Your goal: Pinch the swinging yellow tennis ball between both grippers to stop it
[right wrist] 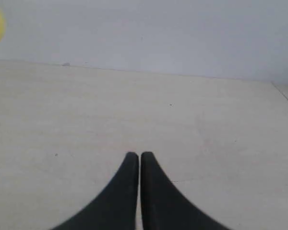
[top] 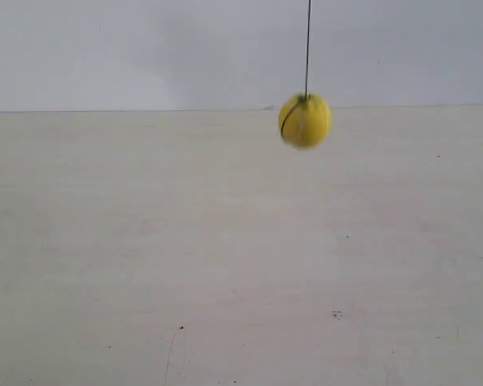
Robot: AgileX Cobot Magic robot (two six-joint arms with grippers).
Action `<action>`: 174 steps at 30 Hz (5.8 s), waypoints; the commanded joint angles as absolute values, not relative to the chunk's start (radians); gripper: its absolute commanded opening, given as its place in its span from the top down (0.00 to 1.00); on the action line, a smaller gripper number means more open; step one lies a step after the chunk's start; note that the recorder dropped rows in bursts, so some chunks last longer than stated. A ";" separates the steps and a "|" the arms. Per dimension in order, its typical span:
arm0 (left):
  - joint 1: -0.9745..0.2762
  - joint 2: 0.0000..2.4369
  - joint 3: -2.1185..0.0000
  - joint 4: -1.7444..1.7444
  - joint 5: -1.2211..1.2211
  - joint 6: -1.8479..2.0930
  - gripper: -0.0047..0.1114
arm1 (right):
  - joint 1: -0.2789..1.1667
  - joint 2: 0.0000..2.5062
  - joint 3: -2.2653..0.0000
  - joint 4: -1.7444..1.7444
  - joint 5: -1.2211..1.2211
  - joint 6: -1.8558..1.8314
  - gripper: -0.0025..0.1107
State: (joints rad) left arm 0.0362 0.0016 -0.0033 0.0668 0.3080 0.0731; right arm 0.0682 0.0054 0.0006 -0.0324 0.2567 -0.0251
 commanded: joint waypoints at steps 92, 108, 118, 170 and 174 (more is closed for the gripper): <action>-0.231 1.672 -0.536 1.433 -1.221 -0.904 0.92 | 0.068 1.492 -0.130 -0.929 -1.221 0.476 0.98; -0.232 1.672 -0.566 1.384 -1.221 -0.869 0.92 | 0.068 1.528 -0.139 -0.884 -1.221 0.413 0.98; -0.245 1.672 -0.700 1.380 -1.221 -0.912 0.92 | 0.070 1.528 -0.215 -0.909 -1.221 0.462 0.98; -0.442 1.749 -0.763 1.366 -1.121 -0.858 0.92 | 0.291 1.528 -0.292 -0.821 -1.108 0.420 0.98; -0.442 1.749 -0.763 1.385 -1.121 -0.863 0.92 | 0.291 1.528 -0.292 -0.821 -1.103 0.417 0.98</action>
State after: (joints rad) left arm -0.4370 1.7458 -0.7565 1.3787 -1.1186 -0.8661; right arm 0.2889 1.5284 -0.2904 -0.8101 -1.1053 0.4275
